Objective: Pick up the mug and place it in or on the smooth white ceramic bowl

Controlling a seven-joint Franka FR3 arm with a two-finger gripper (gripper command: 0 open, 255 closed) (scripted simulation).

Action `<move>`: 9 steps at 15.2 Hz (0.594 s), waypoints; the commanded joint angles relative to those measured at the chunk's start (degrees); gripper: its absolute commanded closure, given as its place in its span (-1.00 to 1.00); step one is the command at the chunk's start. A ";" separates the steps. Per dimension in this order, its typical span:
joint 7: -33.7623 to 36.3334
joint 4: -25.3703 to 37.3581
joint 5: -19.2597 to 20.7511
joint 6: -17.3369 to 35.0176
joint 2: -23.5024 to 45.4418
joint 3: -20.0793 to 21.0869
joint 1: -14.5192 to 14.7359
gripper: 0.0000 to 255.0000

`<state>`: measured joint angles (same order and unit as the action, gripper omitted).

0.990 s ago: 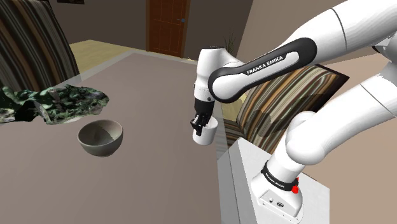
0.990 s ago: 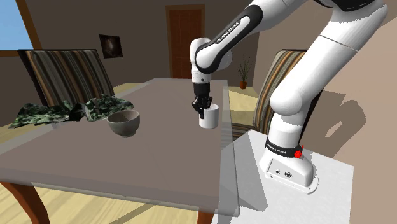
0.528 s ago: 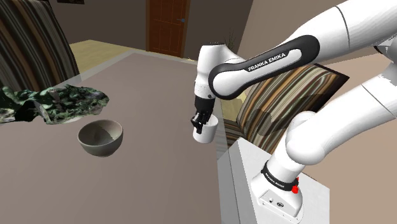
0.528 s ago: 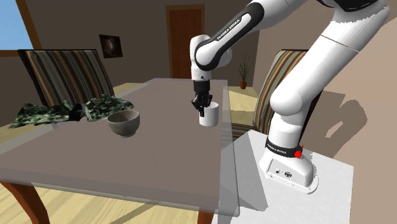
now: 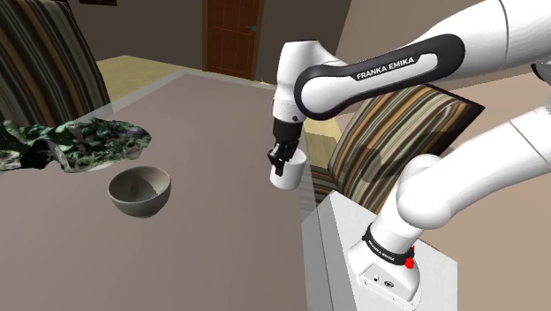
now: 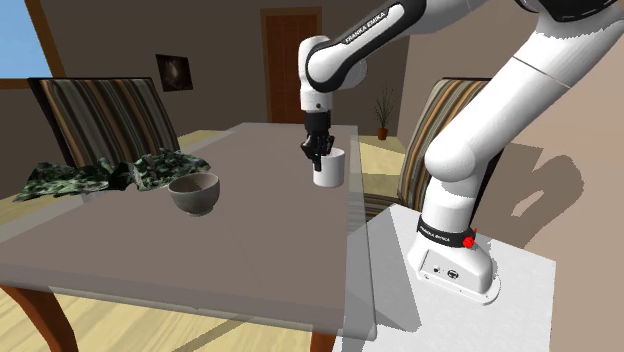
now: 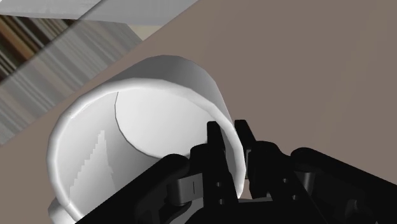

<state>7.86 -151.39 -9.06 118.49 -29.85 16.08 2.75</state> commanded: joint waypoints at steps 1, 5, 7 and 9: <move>-0.07 1.17 0.14 -1.93 -0.75 -0.29 -0.05 1.00; -0.11 3.40 0.37 -5.46 -2.05 -0.76 -0.09 1.00; -0.12 4.58 0.49 -7.18 -2.58 -0.98 -0.12 1.00; -0.13 5.81 0.62 -8.87 -3.05 -1.20 -0.15 1.00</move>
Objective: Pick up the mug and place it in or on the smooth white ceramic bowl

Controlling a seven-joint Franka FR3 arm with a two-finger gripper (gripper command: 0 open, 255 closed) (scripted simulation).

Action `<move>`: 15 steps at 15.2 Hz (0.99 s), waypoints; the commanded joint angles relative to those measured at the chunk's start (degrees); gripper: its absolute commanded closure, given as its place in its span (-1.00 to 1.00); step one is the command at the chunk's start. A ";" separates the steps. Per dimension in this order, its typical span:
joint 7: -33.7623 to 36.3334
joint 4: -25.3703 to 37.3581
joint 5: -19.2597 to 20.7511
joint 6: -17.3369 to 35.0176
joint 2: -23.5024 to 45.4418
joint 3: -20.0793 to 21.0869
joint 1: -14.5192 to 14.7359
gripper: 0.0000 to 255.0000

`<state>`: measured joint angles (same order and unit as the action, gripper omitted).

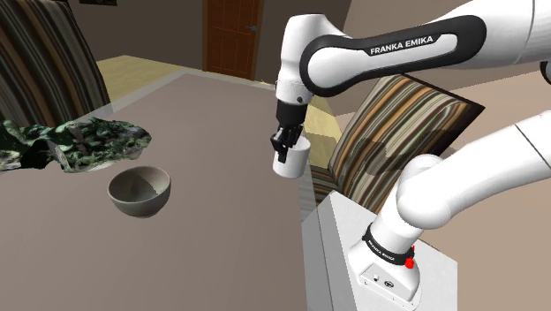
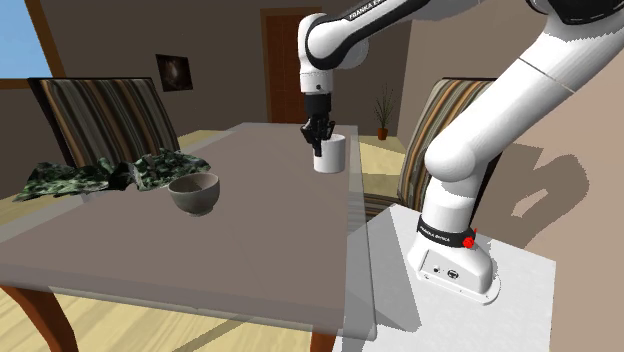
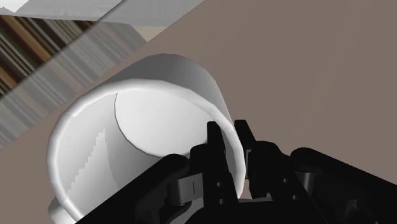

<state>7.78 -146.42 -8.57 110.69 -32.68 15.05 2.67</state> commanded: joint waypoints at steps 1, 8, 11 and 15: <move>-0.04 1.47 0.19 -1.91 -0.44 -0.28 -0.08 1.00; -0.01 6.15 0.65 -7.61 -1.45 -0.97 -0.25 1.00; 0.02 8.31 0.84 -9.97 -1.66 -1.23 -0.34 1.00; 2.33 12.56 0.51 -10.41 1.99 0.64 -0.11 1.00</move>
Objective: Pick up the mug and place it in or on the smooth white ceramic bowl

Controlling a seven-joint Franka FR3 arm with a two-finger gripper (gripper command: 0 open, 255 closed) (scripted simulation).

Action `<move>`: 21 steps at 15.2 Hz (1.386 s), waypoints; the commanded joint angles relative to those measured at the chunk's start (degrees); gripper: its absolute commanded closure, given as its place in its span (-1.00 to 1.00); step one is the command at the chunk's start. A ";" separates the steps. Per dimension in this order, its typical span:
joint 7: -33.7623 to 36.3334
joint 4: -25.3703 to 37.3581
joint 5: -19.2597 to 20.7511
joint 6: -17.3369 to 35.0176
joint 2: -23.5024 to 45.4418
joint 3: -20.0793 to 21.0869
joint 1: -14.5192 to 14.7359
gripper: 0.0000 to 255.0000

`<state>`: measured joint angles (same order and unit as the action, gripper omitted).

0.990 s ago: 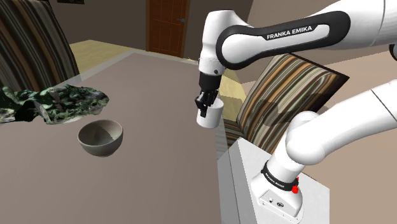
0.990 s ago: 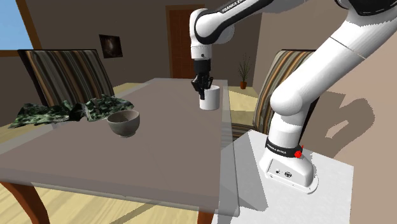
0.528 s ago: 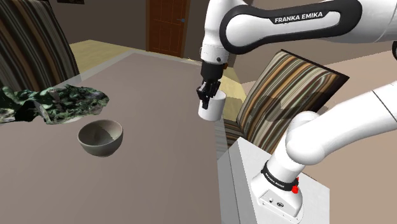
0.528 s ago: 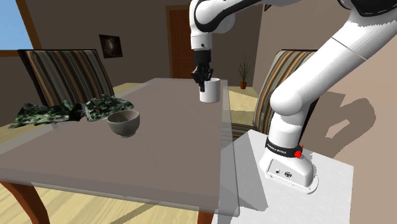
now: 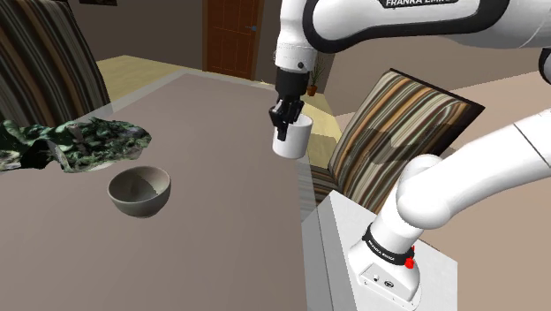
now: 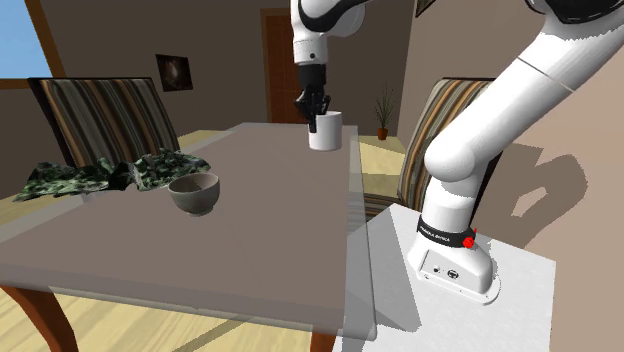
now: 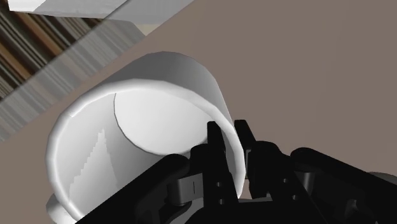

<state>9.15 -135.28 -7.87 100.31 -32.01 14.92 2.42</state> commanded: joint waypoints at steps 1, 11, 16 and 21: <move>2.12 3.10 -0.29 0.26 3.21 1.76 0.23 1.00; 14.87 23.27 3.37 0.63 23.77 10.88 1.20 1.00; 21.92 36.35 8.50 -1.59 35.77 14.24 3.44 1.00; 28.26 52.91 15.03 -6.42 49.24 15.76 8.55 1.00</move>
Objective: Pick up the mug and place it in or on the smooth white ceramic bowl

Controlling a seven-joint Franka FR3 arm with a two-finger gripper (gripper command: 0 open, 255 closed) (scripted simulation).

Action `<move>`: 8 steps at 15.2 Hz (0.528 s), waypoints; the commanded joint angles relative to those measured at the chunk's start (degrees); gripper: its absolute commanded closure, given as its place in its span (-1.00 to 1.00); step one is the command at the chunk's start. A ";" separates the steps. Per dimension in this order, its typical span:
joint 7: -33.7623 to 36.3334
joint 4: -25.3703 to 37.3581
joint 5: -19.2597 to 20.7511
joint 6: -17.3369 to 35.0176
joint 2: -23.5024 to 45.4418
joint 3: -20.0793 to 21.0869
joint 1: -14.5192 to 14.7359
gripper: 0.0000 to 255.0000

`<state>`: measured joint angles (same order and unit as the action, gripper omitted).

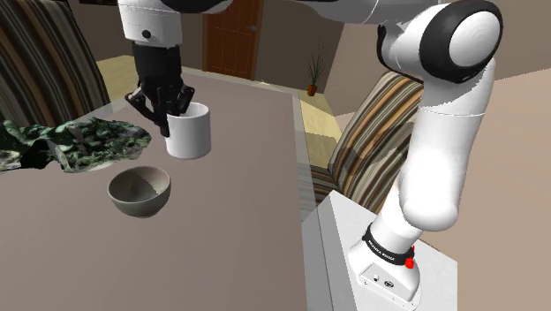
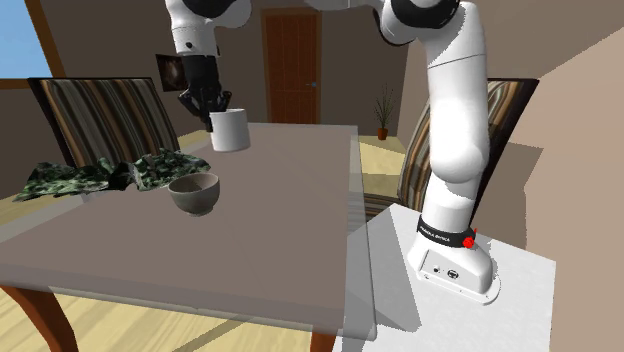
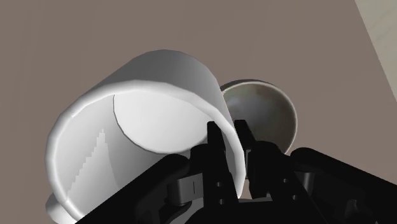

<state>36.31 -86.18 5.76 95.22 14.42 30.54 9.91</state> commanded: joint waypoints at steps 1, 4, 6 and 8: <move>2.13 7.78 2.76 -2.70 5.74 0.16 2.53 1.00; 4.48 22.16 6.93 -8.09 15.41 -0.36 8.03 1.00; 5.06 36.20 9.99 -13.72 23.76 -1.42 13.32 1.00; 4.54 48.00 11.76 -18.15 30.57 -3.04 17.81 1.00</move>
<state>40.73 -43.65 16.54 79.16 41.77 28.13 25.64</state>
